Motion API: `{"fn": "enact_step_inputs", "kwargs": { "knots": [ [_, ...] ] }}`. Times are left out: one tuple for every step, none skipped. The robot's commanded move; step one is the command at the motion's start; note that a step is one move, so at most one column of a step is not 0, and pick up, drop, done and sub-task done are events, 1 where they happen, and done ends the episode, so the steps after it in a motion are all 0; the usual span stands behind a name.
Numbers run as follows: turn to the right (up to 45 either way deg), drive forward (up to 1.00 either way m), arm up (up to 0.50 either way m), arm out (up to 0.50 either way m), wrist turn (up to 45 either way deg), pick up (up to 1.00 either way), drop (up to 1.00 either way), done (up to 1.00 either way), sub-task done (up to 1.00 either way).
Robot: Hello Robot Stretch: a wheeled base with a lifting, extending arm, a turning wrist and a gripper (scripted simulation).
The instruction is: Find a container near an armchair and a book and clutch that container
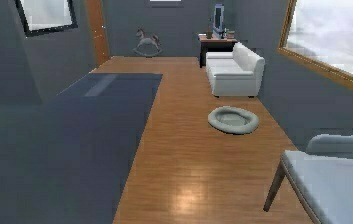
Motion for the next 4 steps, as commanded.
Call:
{"fn": "enact_step_inputs", "kwargs": {
  "knots": [
    [0.0,0.00,0.00,0.00,45.0,0.00,0.00,0.00,0.00],
    [0.0,0.00,0.00,0.00,24.0,0.00,0.00,0.00,0.00],
    [0.0,0.00,-0.30,0.00,0.0,0.00,0.00,0.00,0.00],
    [0.0,0.00,0.00,0.00,0.0,1.00,0.00,0.00,0.00]
  ]
}}
